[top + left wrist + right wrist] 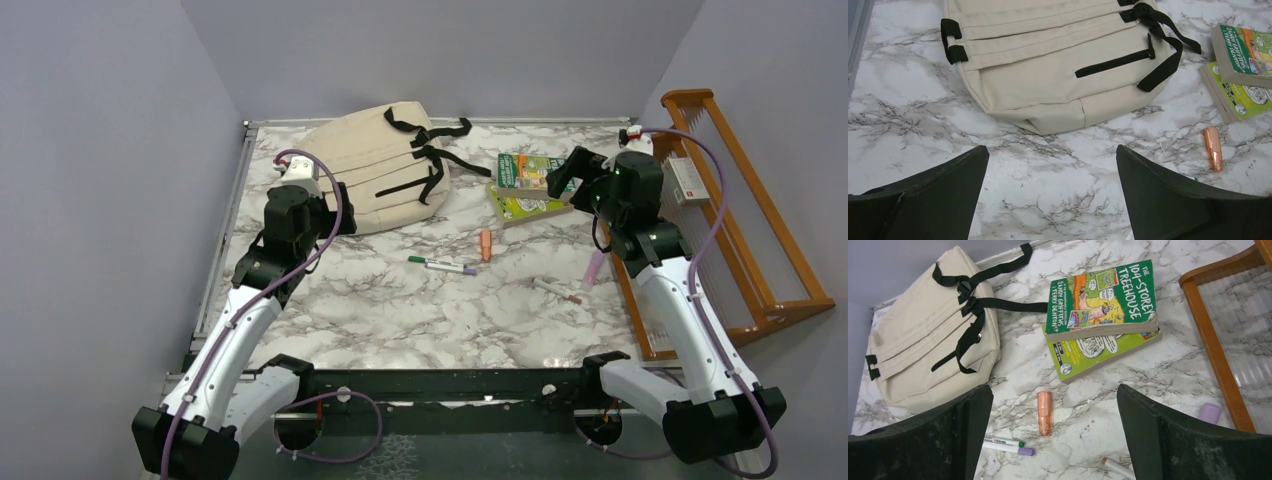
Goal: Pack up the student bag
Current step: Adjust the student bag at the center of the board.
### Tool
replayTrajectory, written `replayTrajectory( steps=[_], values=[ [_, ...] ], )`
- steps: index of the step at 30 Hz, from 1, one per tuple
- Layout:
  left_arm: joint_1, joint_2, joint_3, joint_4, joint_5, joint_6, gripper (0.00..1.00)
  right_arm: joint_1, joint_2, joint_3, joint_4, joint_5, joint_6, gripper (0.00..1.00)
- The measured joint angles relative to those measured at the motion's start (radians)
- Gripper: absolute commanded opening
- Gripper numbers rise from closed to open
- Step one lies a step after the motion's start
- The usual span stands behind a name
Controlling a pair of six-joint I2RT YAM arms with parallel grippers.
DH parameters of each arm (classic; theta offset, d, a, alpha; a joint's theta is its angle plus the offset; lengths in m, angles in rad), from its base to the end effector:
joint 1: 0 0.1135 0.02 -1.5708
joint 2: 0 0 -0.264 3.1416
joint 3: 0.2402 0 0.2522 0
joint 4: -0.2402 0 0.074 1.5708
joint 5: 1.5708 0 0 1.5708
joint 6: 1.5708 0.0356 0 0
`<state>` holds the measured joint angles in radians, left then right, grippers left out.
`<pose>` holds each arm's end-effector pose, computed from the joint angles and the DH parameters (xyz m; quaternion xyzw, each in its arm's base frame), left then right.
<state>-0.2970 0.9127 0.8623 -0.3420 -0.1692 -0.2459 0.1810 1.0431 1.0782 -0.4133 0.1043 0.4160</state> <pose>0.1997 -0.0548 0.3282 -0.0258 0.8293 -0.0808 0.5523 0.2283 0.0380 0.3697 0.1259 0.8172 0.1237 0.5487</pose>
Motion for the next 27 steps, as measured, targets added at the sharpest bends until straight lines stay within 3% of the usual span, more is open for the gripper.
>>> replayTrajectory(
  steps=[16, 27],
  values=[
    [0.0, -0.009, 0.0, 0.058, -0.068, -0.007, 0.99, -0.006, -0.047, -0.01, 0.013, -0.017, -0.037, 1.0],
    [0.113, 0.119, 0.024, 0.055, -0.087, -0.027, 0.99, -0.006, 0.04, -0.01, 0.025, -0.23, -0.146, 0.98]
  ],
)
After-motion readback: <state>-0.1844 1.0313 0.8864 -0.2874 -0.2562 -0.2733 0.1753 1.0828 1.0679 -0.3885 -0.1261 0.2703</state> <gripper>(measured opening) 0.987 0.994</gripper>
